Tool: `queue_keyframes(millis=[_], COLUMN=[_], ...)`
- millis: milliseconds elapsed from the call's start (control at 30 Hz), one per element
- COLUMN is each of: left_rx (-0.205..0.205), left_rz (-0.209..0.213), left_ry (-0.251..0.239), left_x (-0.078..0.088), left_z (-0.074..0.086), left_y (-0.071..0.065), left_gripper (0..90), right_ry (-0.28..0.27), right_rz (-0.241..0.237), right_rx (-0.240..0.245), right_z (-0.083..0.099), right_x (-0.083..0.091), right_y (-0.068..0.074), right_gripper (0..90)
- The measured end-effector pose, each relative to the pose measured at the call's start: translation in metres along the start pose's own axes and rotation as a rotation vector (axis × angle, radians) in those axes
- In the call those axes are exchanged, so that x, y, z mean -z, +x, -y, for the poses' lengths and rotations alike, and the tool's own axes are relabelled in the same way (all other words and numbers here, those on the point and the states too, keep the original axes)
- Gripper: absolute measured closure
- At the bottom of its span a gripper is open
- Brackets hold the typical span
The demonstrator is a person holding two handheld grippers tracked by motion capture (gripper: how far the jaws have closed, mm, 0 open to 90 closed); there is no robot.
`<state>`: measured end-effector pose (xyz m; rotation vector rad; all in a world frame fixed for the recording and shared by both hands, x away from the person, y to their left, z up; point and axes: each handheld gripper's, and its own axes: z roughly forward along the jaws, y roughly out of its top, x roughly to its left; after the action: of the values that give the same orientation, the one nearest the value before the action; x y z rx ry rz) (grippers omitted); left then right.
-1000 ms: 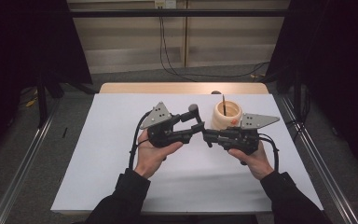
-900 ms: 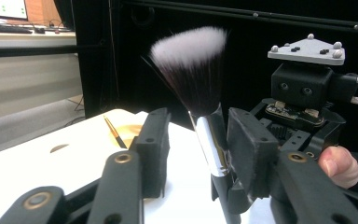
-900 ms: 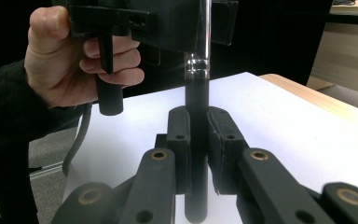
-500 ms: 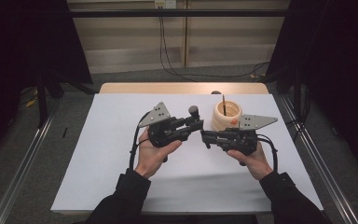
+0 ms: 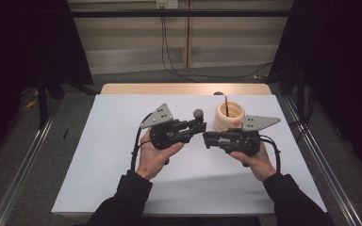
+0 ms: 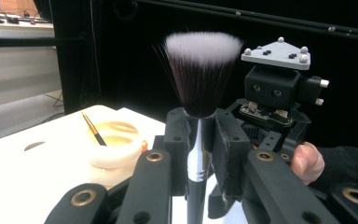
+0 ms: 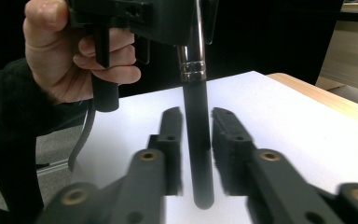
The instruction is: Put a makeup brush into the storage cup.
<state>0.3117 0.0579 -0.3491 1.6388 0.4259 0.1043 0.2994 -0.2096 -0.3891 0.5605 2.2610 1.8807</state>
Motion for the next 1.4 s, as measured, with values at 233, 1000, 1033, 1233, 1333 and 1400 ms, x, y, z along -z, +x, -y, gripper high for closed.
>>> queue_keyframes(millis=[233, 1000, 1033, 1233, 1333, 1400], left_rx=[0.006, 0.003, 0.008, 0.012, 0.003, 0.007], left_rz=[0.002, 0.001, -0.004, 0.009, 0.019, 0.015], left_ry=[0.009, 0.036, 0.034, 0.048, 0.063, 0.068], left_x=[-0.001, -0.002, -0.002, -0.005, -0.009, -0.01], left_z=[0.0, 0.001, 0.001, 0.003, 0.004, 0.004], left_y=[-0.001, -0.001, -0.002, -0.004, -0.006, -0.008], left_gripper=[77.5, 77.5, 77.5, 77.5, 77.5, 77.5], right_ry=[0.015, -0.008, -0.01, 0.0, 0.0, 0.004], right_rz=[-0.003, 0.071, 0.062, 0.047, 0.033, 0.022], right_rx=[0.013, 0.004, 0.004, 0.0, 0.0, -0.002], right_z=[0.0, -0.005, -0.005, -0.005, -0.005, -0.005], right_x=[-0.001, 0.001, 0.0, -0.003, -0.004, -0.005], right_y=[0.001, 0.003, 0.003, 0.005, 0.005, 0.006], right_gripper=[49.9, 4.8, 5.1, 14.2, 22.2, 27.8])
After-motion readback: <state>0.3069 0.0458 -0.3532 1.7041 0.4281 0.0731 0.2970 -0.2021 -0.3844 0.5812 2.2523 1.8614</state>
